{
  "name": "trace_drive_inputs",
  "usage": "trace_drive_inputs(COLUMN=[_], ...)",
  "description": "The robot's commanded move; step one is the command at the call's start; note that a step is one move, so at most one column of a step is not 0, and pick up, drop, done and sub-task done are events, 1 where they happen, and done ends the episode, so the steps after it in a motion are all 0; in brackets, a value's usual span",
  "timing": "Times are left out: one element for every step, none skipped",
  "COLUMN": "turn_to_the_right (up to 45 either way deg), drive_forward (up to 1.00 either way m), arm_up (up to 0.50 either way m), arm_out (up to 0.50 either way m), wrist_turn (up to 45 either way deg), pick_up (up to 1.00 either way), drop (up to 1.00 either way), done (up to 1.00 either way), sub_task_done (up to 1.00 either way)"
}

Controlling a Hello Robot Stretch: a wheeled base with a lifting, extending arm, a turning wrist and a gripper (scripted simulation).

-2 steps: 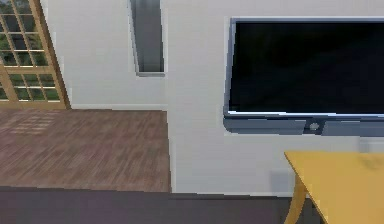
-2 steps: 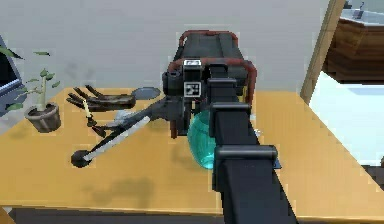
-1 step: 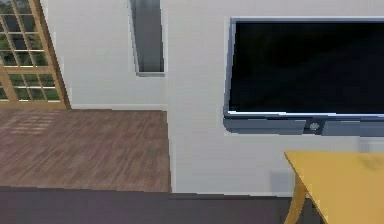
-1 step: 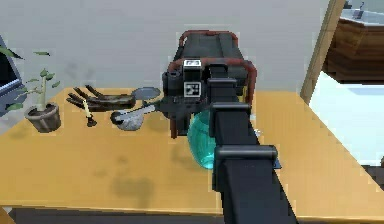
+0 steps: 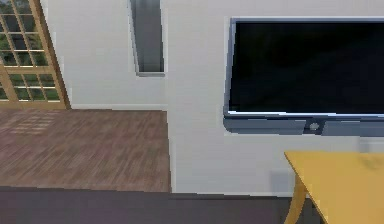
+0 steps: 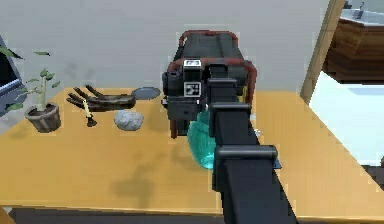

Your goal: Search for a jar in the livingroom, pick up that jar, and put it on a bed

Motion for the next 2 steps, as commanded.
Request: trace_drive_inputs(turn_to_the_right=[0.0,0.0], drive_forward=[0.00,0.00], arm_up=[0.00,-0.24], arm_out=[0.00,0.00], wrist_turn=[18.0,0.0], pick_up=[0.00,0.00], drop=[0.00,0.00], done=[0.00,0.00], sub_task_done=[0.00,0.00])
